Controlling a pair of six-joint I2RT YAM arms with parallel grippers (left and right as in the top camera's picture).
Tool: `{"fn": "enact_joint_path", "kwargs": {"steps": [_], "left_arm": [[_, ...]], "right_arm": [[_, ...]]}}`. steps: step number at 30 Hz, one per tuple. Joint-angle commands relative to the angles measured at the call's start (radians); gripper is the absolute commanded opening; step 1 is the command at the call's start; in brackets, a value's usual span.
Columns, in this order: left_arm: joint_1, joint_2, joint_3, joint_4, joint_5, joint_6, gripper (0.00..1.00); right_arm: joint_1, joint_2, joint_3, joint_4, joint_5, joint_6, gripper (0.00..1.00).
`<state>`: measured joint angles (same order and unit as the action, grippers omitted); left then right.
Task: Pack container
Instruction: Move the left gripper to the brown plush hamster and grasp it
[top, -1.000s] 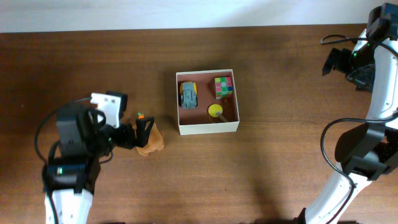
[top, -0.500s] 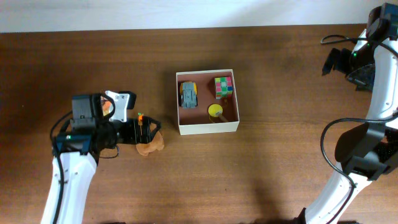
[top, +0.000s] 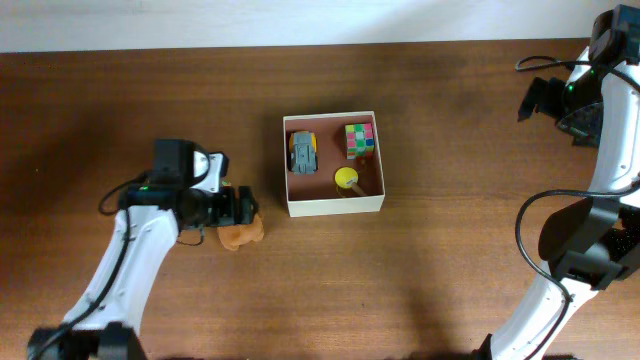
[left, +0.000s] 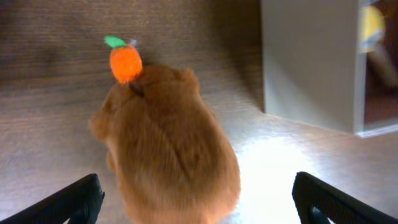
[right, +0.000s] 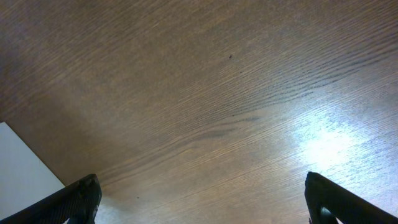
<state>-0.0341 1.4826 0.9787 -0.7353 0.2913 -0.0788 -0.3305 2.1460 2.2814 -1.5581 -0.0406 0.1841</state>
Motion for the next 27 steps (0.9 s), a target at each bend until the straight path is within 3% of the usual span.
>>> {"fn": "enact_joint_path", "kwargs": {"steps": [1,5,8,10,20,27], "left_arm": [[-0.039,0.055,0.024,0.039,-0.109,-0.041,1.0],[-0.042,0.071,0.024,0.046,-0.118,-0.041,0.84],[-0.042,0.084,0.024,0.046,-0.125,-0.041,0.83],[-0.042,0.091,0.024,0.046,-0.128,-0.041,0.77],[-0.042,0.095,0.024,0.027,-0.128,-0.041,0.04],[-0.042,0.095,0.037,0.009,-0.114,-0.042,0.02]], "right_arm": [[0.003,0.008,-0.002,0.002,0.016,0.008,0.99],[0.003,0.008,-0.002,0.002,0.016,0.008,0.99],[0.003,0.008,-0.002,0.002,0.016,0.008,0.99],[0.003,0.008,-0.002,0.002,0.016,0.008,0.99],[0.003,0.008,-0.002,0.002,0.016,0.008,0.99],[0.003,0.008,-0.002,0.002,0.016,0.008,0.99]]}}
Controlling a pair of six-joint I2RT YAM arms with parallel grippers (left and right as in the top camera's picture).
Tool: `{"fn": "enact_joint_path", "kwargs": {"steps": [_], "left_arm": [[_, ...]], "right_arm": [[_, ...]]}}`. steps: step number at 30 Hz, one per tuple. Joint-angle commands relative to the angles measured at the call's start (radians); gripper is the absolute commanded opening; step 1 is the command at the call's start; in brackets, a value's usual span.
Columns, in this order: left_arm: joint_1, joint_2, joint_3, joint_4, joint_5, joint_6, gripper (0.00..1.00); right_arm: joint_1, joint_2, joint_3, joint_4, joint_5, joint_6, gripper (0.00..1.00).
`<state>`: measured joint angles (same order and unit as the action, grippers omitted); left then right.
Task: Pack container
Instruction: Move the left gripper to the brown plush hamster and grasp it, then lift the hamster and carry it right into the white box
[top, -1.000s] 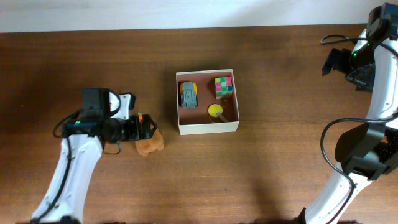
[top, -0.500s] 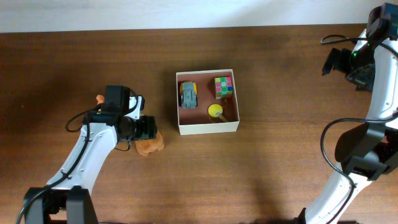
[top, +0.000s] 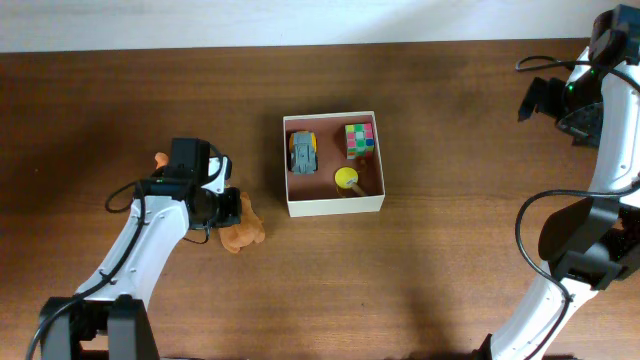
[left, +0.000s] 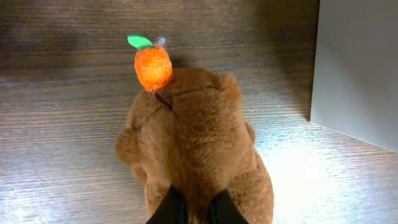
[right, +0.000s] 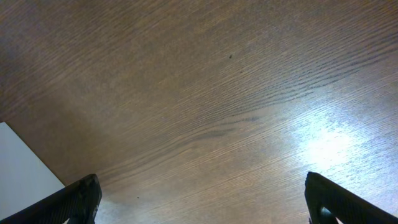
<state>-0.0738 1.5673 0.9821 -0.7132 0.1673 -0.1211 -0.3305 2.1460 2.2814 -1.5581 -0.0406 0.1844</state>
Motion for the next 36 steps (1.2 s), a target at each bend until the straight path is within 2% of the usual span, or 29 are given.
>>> {"fn": "enact_joint_path", "kwargs": {"steps": [1,7,12,15,21,23,24,30,36], "left_arm": [[-0.002,0.009,0.066,-0.042,0.011,0.001,0.02],[-0.01,-0.006,0.309,-0.219,0.017,0.043,0.02],[-0.085,-0.01,0.51,-0.301,0.157,0.251,0.02],[-0.187,-0.01,0.582,-0.31,0.231,0.387,0.02],[-0.385,0.002,0.593,-0.251,0.225,0.517,0.02],[-0.435,0.02,0.593,-0.232,0.177,0.521,0.02],[-0.473,0.046,0.593,-0.209,0.105,0.521,0.02],[-0.511,0.161,0.593,-0.131,-0.01,0.529,0.02],[-0.511,0.259,0.593,-0.094,-0.047,0.673,0.02]], "right_arm": [[0.003,0.008,-0.002,0.002,0.016,0.008,0.99],[0.003,0.008,-0.002,0.002,0.016,0.008,0.99],[0.003,0.008,-0.002,0.002,0.016,0.008,0.99],[0.003,0.008,-0.002,0.002,0.016,0.008,0.99],[0.003,0.008,-0.002,0.002,0.016,0.008,0.99],[0.003,0.008,-0.002,0.002,0.016,0.008,0.99],[0.003,0.008,-0.002,0.002,0.016,0.008,0.99],[0.003,0.008,-0.002,0.002,0.016,0.008,0.99],[0.003,0.008,-0.002,0.002,0.016,0.008,0.99]]}}
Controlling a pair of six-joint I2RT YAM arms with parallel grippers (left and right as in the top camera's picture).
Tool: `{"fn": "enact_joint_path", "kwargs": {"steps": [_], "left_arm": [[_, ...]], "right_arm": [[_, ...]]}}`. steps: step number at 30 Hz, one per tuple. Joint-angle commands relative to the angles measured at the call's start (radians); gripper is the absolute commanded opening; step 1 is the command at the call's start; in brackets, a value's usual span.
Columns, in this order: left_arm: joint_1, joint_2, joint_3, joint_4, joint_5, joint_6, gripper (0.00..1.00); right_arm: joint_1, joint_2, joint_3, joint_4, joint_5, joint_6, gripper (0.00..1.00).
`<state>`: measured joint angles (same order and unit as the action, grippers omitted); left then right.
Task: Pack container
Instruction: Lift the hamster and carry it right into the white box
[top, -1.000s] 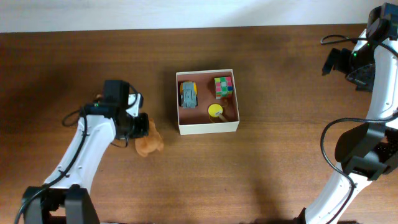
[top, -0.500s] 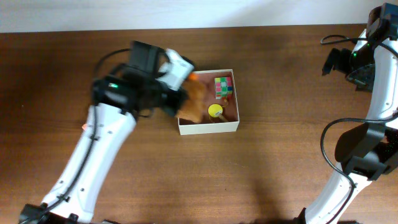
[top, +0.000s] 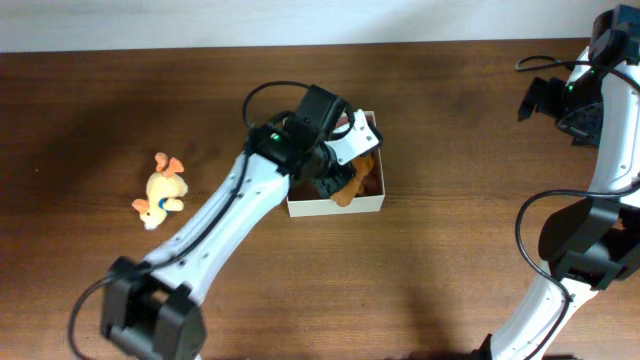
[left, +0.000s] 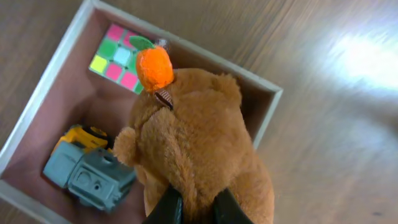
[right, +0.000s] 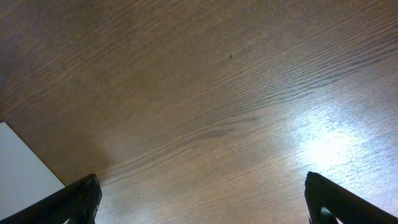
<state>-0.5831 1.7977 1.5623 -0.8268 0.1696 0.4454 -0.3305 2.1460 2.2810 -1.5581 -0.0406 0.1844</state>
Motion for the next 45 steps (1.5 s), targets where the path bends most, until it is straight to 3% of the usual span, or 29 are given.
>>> {"fn": "enact_joint_path", "kwargs": {"steps": [1,14,35,45], "left_arm": [[-0.002,0.036,0.013,0.028,-0.06,0.121,0.02],[-0.002,0.039,0.013,0.146,-0.067,0.261,0.02],[-0.032,-0.092,0.024,0.147,-0.1,0.269,0.02],[-0.032,-0.096,0.024,0.185,-0.095,0.35,0.02]], "right_arm": [[0.003,0.008,-0.002,0.002,0.016,0.008,0.98],[0.003,0.008,-0.002,0.002,0.016,0.008,0.98],[0.003,0.008,-0.002,0.002,0.016,0.008,0.99],[0.003,0.008,-0.002,0.002,0.016,0.008,0.99]]}}
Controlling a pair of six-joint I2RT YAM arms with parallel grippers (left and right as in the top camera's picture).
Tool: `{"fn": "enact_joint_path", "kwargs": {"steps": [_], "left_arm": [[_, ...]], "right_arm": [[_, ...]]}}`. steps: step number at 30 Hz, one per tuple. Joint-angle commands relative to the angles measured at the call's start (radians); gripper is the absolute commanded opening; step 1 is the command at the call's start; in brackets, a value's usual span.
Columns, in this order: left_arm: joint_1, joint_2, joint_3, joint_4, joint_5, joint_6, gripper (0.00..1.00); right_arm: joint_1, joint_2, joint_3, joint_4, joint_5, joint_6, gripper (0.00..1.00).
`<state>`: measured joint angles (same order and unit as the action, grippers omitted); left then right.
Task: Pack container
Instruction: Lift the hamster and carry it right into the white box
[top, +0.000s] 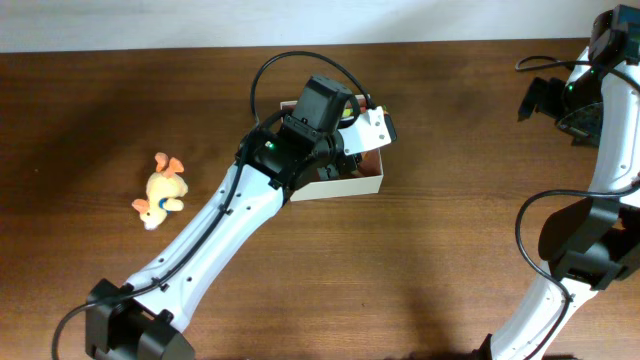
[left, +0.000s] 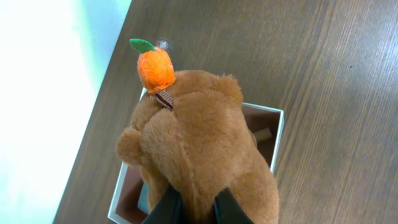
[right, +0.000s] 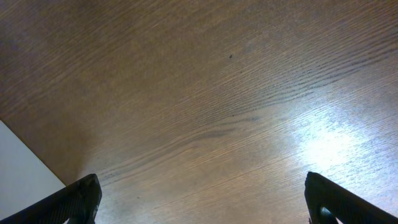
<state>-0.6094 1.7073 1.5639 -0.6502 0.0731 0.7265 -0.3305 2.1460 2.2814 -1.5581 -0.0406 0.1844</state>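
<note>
A brown plush bear (left: 199, 149) with a small orange on its head fills the left wrist view. My left gripper (left: 198, 211) is shut on its lower body, and both black fingers (left: 170, 208) press into the fur. The bear hangs above the white cardboard box (left: 277, 134), whose reddish floor shows beside it. From overhead, the left wrist (top: 320, 125) covers most of the box (top: 350, 184) and hides the bear and the box's contents. My right gripper (right: 205, 205) is open over bare wood, far from the box.
A yellow plush toy (top: 160, 190) lies on the table to the left of the box. The right arm (top: 600, 110) rises along the right edge. A pale strip runs along the table's far edge (left: 50, 93), just behind the box.
The left gripper still holds the bear but has moved toward the back of the box. The box now looks smaller beneath it, and the cube and toy car no longer show.
The left gripper stood open around the bear on the table left of the box. Then it was shut on it there. Later the bear was held low over the box, uncovering a yellow plush. It now hangs higher over the box's back part. The right arm stayed still.
</note>
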Motion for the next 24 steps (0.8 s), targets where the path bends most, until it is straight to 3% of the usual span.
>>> {"fn": "enact_joint_path", "kwargs": {"steps": [1,5,24], "left_arm": [[-0.004,0.001,0.023,0.008,0.0,0.093,0.02],[-0.003,0.058,0.023,0.008,-0.003,0.193,0.02],[0.005,0.267,0.023,-0.025,0.003,0.195,0.02]], "right_arm": [[0.003,0.008,-0.002,0.002,0.016,0.008,0.99],[0.003,0.008,-0.002,0.002,0.016,0.008,0.99],[0.003,0.008,-0.002,0.002,0.016,0.008,0.99]]}}
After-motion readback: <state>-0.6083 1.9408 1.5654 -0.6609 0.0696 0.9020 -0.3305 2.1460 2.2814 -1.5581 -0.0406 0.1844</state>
